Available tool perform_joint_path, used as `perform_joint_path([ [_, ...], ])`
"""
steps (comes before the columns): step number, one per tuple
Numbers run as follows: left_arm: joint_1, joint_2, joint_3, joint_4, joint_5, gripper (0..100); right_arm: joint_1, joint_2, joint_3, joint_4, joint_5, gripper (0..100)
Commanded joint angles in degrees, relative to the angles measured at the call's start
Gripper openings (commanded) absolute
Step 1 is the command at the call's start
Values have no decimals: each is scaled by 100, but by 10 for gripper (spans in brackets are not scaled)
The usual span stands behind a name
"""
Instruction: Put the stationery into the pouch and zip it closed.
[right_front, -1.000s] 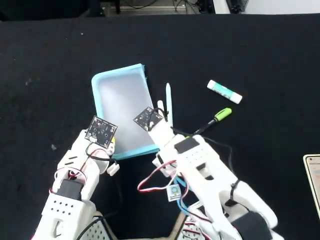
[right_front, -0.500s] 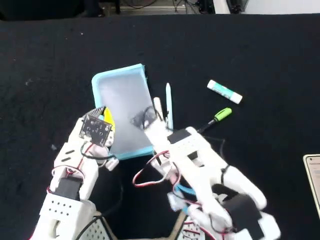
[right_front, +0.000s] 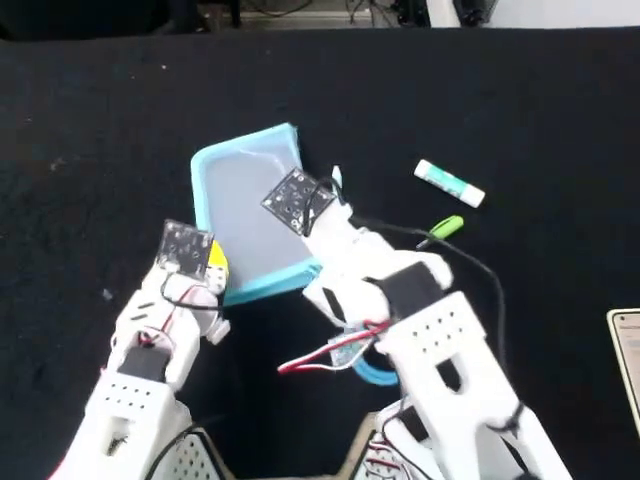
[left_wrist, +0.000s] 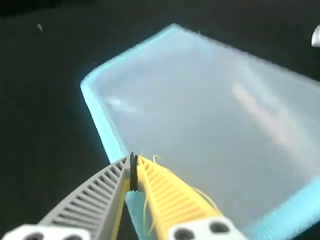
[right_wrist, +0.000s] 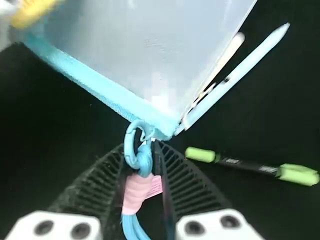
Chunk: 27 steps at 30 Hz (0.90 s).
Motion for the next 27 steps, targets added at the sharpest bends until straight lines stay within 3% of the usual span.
perform_joint_path([
  [1, -48, 993, -1121, 316, 79, 30, -35, -224, -673, 132, 141, 11],
  [7, 13, 2171, -1815, 246, 79, 30, -35, -242, -725, -422, 404, 11],
  [10, 22, 2541, -1684, -273, 88, 30, -53, -251, -716, -1020, 360, 11],
  [15, 418, 2901, -1323, -1213, 88, 30, -633, -277, -356, -1899, 35, 11],
  [19, 523, 2919, -1244, -1354, 88, 30, -1029, -277, -171, -2180, -246, 11],
  [27, 233, 2910, -1279, -1363, 949, 30, -1301, -277, 101, -2189, -237, 11],
])
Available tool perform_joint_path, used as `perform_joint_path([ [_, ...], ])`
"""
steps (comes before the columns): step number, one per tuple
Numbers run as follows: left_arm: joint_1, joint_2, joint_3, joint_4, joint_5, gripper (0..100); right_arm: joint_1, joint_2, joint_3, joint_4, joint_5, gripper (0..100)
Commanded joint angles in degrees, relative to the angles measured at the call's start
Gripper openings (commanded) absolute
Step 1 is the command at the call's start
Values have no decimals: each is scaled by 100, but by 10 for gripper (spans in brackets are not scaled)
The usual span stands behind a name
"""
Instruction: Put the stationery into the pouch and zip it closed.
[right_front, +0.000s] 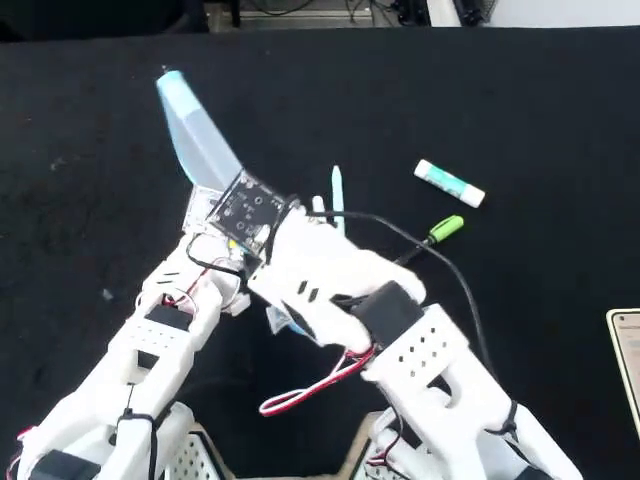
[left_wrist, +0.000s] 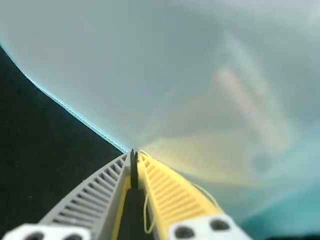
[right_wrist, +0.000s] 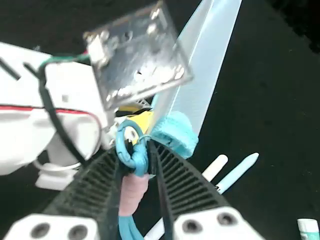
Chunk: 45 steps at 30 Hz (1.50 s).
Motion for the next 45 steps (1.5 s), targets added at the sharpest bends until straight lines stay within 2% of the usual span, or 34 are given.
perform_joint_path([
  [1, -277, -9, -119, -114, 281, 30, -35, -215, -40, -158, -62, 11],
  [7, -927, -9, -13, 79, 255, 30, -79, -215, 75, -167, -70, 11],
  [11, -1358, -9, -233, 510, 255, 30, -422, -215, 382, -484, -70, 11],
  [18, -549, 44, -242, 659, 255, 30, -1046, -215, 681, -1284, -62, 11],
  [26, -453, 53, -295, 624, 255, 30, -1055, -866, 620, -1204, -62, 11],
  [28, -541, 0, -251, 659, 246, 30, -1037, -1042, 875, -1213, -35, 11],
  [32, -1182, -9, -356, 862, 246, 30, -1029, -1200, 1640, -1371, -18, 11],
  [35, -1613, 9, -611, 1196, 246, 30, -1055, -1226, 2264, -1899, -53, 11],
  [39, -1754, 0, -708, 1670, 237, 30, -1064, -1200, 2765, -2523, -70, 11],
  [45, -1991, -9, -848, 2048, -501, 30, -1064, -1226, 3002, -2558, -70, 11],
])
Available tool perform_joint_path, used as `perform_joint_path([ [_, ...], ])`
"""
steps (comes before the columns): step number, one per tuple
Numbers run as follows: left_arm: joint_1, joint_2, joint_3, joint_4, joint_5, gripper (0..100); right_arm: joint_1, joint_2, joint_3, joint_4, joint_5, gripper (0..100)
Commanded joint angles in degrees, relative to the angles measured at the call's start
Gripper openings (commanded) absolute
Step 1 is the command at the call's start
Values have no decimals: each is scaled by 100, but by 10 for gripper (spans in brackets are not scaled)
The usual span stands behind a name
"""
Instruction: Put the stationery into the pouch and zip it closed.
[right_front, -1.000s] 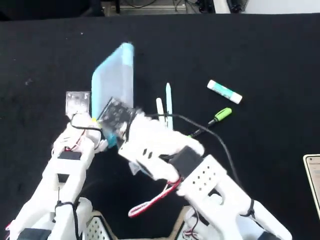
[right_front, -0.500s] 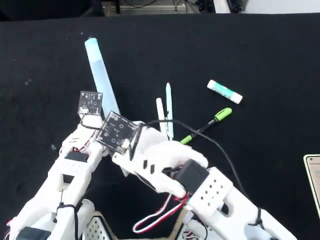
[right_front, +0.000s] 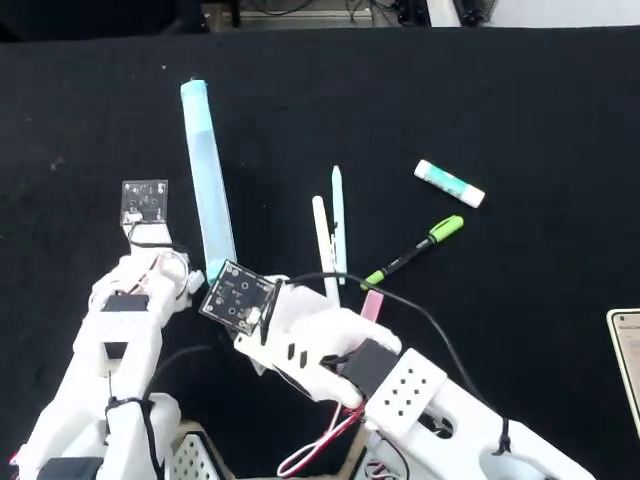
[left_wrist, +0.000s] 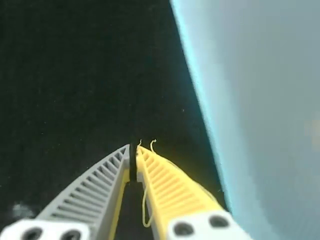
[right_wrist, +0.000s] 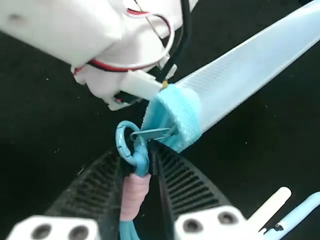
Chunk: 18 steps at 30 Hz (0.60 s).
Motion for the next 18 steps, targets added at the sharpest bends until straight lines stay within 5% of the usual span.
perform_joint_path([
  [1, -303, -9, -637, 369, -316, 30, -26, -198, 66, -105, -44, 11],
  [18, -629, -9, -4224, 5503, -1336, 30, 0, -207, 259, -105, -44, 11],
])
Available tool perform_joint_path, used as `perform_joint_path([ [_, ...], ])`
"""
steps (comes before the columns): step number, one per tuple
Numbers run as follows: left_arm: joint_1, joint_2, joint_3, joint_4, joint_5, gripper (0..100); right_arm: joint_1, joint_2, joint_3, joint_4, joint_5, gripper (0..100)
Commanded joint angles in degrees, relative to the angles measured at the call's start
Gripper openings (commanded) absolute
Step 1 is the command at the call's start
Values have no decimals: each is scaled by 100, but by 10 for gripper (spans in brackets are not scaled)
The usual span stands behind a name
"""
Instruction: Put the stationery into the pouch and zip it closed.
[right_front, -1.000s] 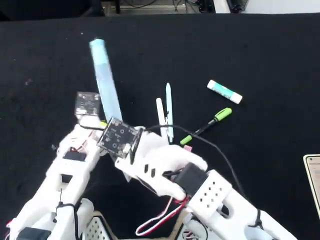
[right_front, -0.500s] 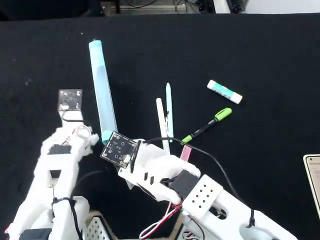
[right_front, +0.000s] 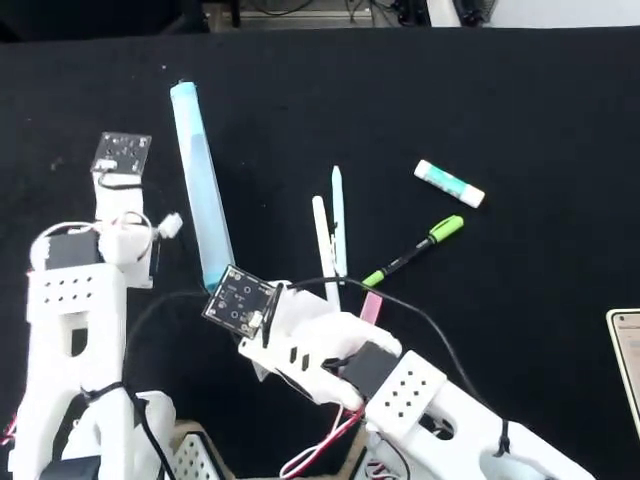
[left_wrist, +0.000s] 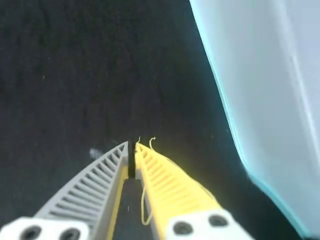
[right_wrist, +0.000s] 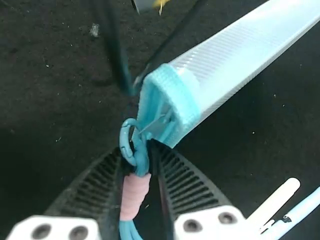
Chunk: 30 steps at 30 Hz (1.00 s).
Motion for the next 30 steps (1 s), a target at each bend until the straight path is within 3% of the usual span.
perform_joint_path([
  [1, -4, -9, -875, 774, -70, 30, 0, -145, -4, -79, -35, 11],
  [6, -4, -387, -1174, 1266, -264, 30, 0, -145, -110, -62, -35, 11],
  [12, -22, -1565, -840, 1275, -440, 30, -26, -145, -743, 563, -35, 11],
  [22, -13, -2919, -145, 1284, -440, 30, -53, -145, -796, 580, -35, 11],
  [27, -13, -3367, 233, 1284, -457, 30, -501, -145, -813, 580, -35, 11],
  [30, -13, -3534, 532, 1275, -905, 30, -563, -145, -813, 580, -35, 11],
])
